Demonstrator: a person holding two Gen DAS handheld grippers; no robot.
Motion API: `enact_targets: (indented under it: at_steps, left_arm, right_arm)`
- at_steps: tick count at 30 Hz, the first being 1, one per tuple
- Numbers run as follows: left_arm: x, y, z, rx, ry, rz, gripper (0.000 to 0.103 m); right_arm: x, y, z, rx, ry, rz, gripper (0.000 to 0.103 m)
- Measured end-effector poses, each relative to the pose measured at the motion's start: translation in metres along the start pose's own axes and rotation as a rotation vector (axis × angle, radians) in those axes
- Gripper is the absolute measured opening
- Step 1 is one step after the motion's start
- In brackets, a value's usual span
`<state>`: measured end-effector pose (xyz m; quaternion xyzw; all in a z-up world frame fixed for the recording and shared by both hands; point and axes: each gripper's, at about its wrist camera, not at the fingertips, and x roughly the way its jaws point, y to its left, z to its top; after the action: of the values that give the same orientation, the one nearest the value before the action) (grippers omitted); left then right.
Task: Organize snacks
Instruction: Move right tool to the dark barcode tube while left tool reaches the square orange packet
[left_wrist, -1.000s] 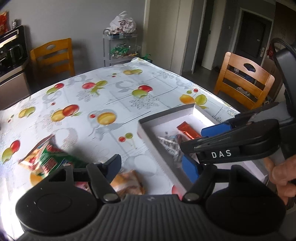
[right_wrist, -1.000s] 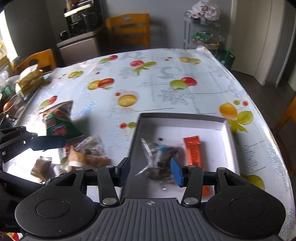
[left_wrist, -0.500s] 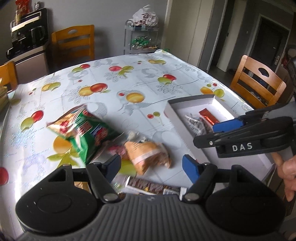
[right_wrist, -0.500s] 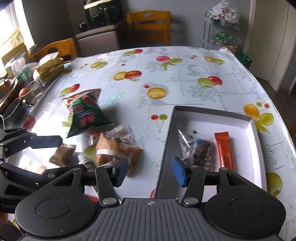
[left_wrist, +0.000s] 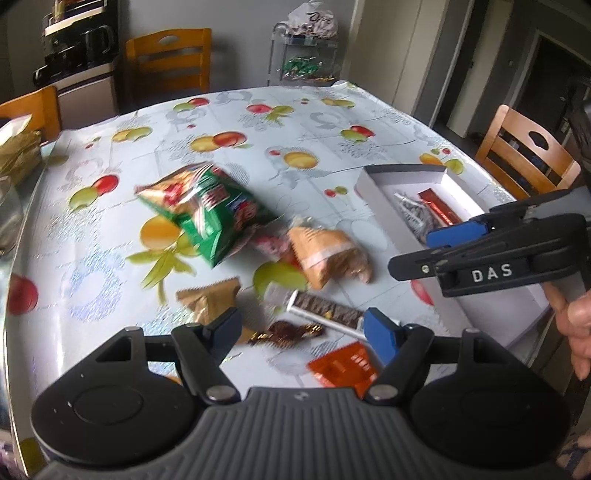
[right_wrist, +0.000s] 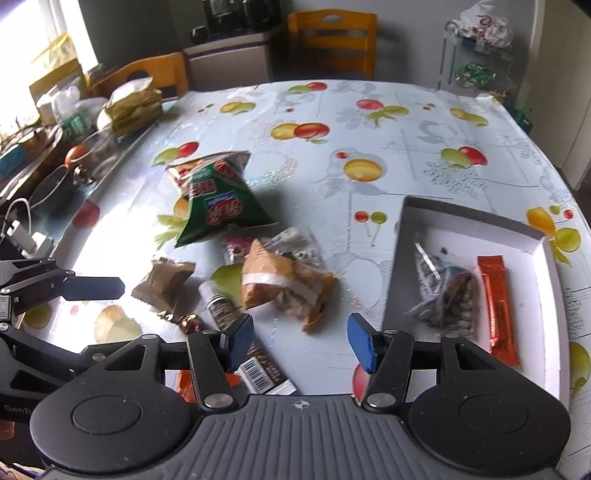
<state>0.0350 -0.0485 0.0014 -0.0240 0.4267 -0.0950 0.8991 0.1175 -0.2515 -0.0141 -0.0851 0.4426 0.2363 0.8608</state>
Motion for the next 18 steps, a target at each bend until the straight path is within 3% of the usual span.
enact_targets:
  at_steps: [11,18]
  left_arm:
    - [-0.006,0.03,-0.022,-0.036,0.037,0.037,0.073]
    - [0.003,0.017,-0.033,0.0,0.074,-0.019,0.073]
  right_arm:
    - [0.007,0.026,-0.013,-0.047,0.044,0.038,0.059]
    - [0.004,0.027,-0.017,-0.049,0.051,0.027,0.059]
